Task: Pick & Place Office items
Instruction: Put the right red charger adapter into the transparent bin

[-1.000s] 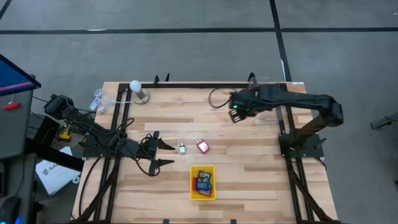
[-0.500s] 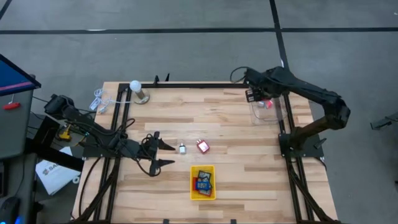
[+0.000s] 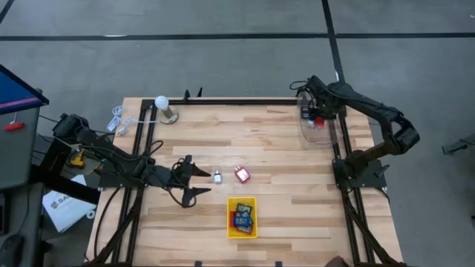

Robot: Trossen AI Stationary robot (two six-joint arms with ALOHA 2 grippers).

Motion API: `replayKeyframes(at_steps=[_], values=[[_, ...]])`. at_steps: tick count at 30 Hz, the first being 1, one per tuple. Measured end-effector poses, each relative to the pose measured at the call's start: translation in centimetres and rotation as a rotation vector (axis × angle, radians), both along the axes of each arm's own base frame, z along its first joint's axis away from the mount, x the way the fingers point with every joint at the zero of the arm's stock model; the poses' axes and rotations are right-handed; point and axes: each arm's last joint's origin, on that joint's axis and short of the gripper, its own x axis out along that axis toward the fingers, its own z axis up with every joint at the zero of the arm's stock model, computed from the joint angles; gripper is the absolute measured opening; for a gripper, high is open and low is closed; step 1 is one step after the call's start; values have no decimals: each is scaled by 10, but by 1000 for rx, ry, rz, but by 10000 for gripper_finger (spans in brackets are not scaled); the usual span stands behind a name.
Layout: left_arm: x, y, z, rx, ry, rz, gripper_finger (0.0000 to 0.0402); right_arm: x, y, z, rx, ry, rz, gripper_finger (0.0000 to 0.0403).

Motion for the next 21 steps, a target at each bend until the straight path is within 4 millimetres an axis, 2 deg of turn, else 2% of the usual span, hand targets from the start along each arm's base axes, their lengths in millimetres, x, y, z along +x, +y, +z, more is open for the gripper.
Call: replayKeyframes(at_steps=[15, 21], values=[[0, 0, 0, -1, -1, 0, 255, -12, 19, -38, 172, 23, 35, 188], [0, 0, 0, -4, 0, 1, 255, -12, 24, -51, 165, 16, 47, 190]])
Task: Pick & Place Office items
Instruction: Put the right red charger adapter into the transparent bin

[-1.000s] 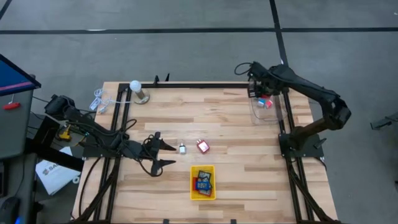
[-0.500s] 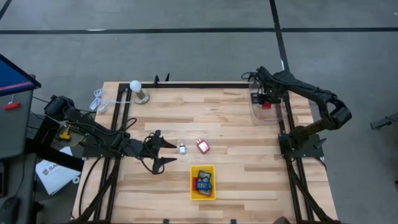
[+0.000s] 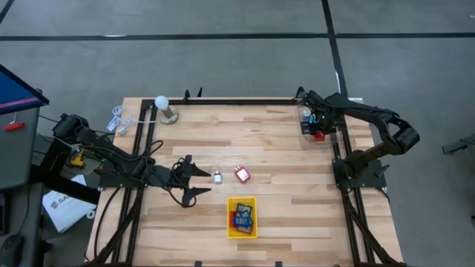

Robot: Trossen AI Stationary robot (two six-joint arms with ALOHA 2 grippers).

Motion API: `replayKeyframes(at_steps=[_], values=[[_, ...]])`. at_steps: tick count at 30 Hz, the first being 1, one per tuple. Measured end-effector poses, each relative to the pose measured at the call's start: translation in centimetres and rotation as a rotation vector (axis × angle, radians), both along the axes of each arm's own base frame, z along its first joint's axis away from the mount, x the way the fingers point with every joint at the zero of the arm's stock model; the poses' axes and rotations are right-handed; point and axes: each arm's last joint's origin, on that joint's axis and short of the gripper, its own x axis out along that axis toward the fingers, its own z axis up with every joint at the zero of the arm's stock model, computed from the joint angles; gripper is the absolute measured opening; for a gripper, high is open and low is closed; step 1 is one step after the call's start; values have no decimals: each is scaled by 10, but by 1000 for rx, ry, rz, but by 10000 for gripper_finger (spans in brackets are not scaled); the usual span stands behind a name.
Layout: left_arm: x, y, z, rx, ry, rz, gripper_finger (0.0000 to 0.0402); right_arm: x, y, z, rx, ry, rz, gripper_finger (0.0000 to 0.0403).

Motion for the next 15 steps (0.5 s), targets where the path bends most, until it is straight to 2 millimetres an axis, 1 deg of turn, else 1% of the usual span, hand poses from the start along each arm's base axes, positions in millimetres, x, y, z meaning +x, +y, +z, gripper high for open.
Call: replayKeyframes(at_steps=[4, 11, 15], values=[[0, 0, 0, -1, 0, 0, 255, 0, 0, -1, -7, 0, 8, 194], [0, 0, 0, -1, 0, 0, 255, 1, -2, -1, -29, -11, 12, 232], [0, 0, 0, -1, 0, 0, 255, 3, -2, 0, -56, -12, 24, 235]])
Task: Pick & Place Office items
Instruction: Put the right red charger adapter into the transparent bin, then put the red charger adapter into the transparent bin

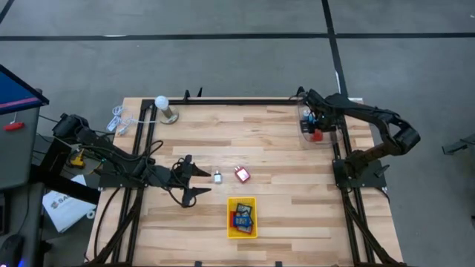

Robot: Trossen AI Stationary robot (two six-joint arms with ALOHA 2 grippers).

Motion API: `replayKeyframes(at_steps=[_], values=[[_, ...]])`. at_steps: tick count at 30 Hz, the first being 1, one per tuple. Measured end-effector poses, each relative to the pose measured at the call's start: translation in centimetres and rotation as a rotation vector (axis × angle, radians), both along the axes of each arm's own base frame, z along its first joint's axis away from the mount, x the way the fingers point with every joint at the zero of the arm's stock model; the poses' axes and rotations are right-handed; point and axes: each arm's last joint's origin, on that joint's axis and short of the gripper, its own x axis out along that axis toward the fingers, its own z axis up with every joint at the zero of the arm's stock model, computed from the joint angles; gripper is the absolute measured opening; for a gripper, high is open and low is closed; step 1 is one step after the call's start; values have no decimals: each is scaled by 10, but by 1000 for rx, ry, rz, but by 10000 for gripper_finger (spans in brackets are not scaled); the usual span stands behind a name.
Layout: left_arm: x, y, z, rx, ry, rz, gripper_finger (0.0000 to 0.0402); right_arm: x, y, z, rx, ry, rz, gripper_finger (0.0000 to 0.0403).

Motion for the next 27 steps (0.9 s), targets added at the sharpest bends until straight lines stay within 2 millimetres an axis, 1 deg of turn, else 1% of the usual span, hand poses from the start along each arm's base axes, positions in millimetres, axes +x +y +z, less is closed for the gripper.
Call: replayKeyframes(at_steps=[3, 6, 8, 10, 13, 15, 18, 20, 21, 23, 25, 27], values=[[0, 0, 0, 0, 0, 0, 255, 2, 2, 6, -41, -24, 14, 236], [0, 0, 0, 0, 0, 0, 255, 4, 6, 16, -102, -74, 33, 237], [0, 0, 0, 1, 1, -1, 255, 7, 12, 26, -147, -126, 61, 237], [0, 0, 0, 1, 1, -1, 255, 13, 23, 38, -193, -212, 112, 237], [0, 0, 0, 5, 2, -1, 255, 26, 42, 56, -264, -366, 203, 238], [0, 0, -1, 9, 10, -2, 255, 37, 59, 68, -317, -480, 272, 238], [-1, 1, -4, 21, 40, 3, 255, 56, 89, 85, -368, -665, 396, 238], [-2, 2, -6, 29, 55, 24, 255, 69, 110, 93, -377, -782, 450, 238], [-2, 2, -6, 23, 59, 31, 255, 75, 121, 95, -372, -827, 464, 238], [-2, 3, -6, 13, 57, 39, 255, 88, 142, 93, -353, -861, 472, 236], [-2, 3, -6, 2, 53, 43, 255, 98, 157, 82, -327, -822, 482, 230], [-1, 3, -6, -2, 52, 45, 255, 110, 167, 70, -296, -747, 503, 223]])
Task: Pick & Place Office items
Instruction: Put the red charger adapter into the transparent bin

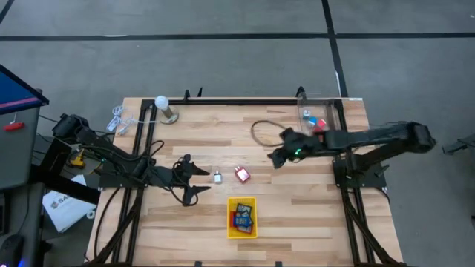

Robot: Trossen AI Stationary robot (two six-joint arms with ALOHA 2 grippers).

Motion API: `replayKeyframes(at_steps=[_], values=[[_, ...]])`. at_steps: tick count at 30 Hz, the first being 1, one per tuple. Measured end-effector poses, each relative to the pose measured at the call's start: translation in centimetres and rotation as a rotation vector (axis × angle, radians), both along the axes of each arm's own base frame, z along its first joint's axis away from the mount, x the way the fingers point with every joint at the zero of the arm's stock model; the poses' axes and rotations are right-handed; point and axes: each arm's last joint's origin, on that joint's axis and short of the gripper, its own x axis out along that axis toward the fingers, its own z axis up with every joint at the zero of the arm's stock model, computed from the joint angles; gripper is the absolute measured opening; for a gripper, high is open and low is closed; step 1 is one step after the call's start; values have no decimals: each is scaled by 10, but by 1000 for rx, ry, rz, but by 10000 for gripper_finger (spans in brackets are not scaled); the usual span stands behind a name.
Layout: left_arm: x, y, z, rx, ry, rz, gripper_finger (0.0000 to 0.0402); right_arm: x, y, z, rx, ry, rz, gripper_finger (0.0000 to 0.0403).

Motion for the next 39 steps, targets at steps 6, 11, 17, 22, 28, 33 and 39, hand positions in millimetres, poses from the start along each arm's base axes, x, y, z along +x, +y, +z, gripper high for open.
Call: replayKeyframes(at_steps=[6, 11, 17, 22, 28, 33, 39], values=[[1, 0, 3, -2, -33, 5, 255, 53, 16, -14, -50, 93, 64, 213], [1, 0, 3, 0, -34, 6, 263, 106, 21, -13, -92, 178, 131, 213], [1, 1, 1, 15, -12, 5, 286, 147, 25, -18, -89, 458, 174, 218], [0, 1, 0, 21, 2, 5, 302, 170, 38, -48, -51, 527, 197, 247], [-2, -3, 0, 16, 4, -14, 313, 179, 42, -79, -13, 569, 181, 269], [-2, -5, 0, 13, 1, -24, 315, 185, 43, -90, 9, 558, 191, 271], [-2, -5, 0, 5, 1, -23, 313, 188, 41, -102, 5, 575, 198, 271]])
